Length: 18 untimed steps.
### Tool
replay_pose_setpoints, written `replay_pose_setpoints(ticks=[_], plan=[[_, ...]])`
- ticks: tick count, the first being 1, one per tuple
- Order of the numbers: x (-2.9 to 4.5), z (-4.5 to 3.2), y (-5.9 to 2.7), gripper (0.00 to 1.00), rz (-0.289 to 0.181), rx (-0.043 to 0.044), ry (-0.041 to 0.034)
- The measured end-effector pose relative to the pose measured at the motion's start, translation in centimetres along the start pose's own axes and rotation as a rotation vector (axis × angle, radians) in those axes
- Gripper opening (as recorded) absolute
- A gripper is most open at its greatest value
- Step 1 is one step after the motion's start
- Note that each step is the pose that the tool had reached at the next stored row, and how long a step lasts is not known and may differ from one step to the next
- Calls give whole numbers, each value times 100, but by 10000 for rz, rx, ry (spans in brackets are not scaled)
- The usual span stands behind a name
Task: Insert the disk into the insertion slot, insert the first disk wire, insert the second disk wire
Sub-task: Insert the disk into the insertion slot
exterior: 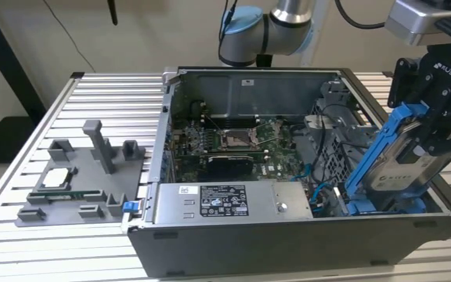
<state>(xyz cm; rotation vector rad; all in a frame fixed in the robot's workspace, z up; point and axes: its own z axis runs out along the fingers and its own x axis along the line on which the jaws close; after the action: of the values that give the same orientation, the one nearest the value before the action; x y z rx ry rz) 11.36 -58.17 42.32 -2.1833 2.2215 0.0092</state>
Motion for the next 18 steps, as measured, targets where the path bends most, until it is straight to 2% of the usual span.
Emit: replay_pose_setpoints(ticks=[7, 13, 18], plan=[[-12, 67, 28, 0, -1, 0, 10], [-53, 155, 30, 0, 0, 2, 8], [-54, 247, 31, 0, 1, 0, 10]])
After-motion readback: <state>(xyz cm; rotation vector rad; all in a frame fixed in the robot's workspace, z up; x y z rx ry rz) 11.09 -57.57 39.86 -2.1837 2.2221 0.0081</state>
